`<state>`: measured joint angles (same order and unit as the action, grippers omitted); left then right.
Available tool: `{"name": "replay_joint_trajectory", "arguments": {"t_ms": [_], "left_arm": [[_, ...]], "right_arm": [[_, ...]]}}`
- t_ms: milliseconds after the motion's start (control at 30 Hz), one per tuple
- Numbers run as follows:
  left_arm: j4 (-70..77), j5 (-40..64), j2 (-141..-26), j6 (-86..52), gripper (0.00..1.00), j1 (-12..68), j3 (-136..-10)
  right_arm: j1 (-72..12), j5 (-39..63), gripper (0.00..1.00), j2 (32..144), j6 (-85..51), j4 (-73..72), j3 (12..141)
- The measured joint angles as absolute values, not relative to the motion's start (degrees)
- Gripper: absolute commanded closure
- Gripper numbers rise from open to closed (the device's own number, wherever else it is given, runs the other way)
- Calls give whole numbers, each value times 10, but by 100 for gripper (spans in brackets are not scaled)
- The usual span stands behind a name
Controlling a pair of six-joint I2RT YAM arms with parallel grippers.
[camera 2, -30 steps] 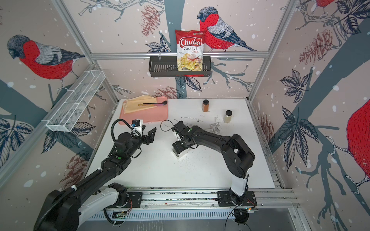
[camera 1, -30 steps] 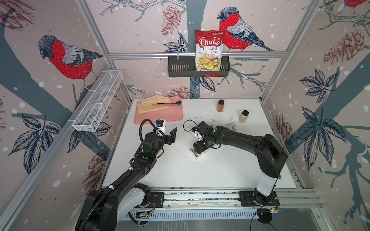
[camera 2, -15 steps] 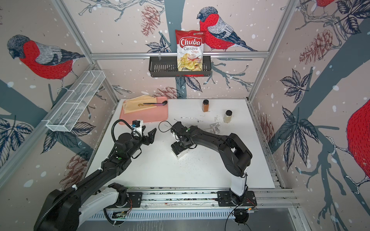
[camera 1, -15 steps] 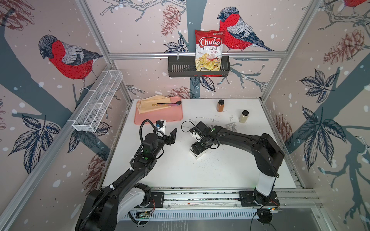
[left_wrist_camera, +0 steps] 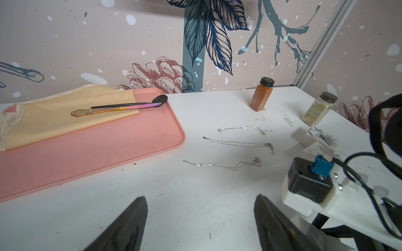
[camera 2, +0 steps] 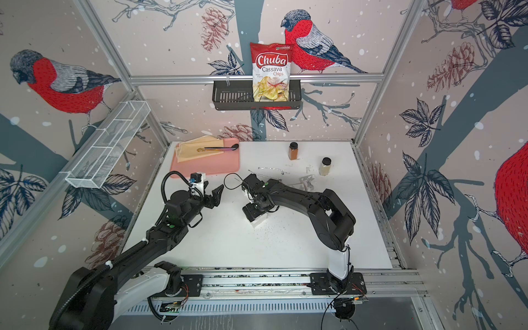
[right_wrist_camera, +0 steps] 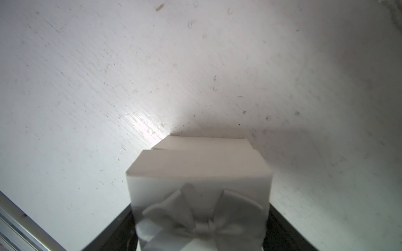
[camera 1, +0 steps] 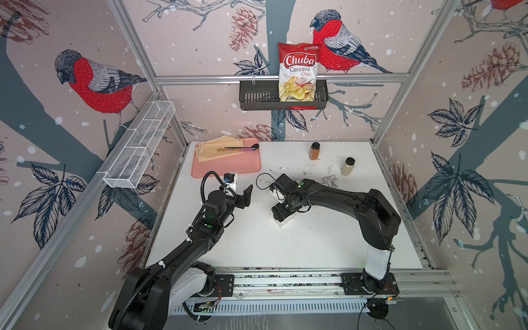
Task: Take the necklace out of the lift-off lid jewelry box
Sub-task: Close the lid on the jewelry box.
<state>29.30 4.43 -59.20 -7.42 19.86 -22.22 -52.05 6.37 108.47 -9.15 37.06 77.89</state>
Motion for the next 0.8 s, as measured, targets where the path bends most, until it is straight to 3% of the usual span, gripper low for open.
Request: {"name": "replay_joint_trajectory", "arguments": {"t_ms": [533,667,800], "left_arm": [[295,45,-603,-70,19,199,-221],[299,45,-607,-70,19,199,-221],[307,45,-611,-70,19,199,-222]], "right_arm": [[-523,55,18,1084,-91,380,788],[-521,46,22,1078,-91,378,788],[-516,44,33,1078,-92,375,790]]}}
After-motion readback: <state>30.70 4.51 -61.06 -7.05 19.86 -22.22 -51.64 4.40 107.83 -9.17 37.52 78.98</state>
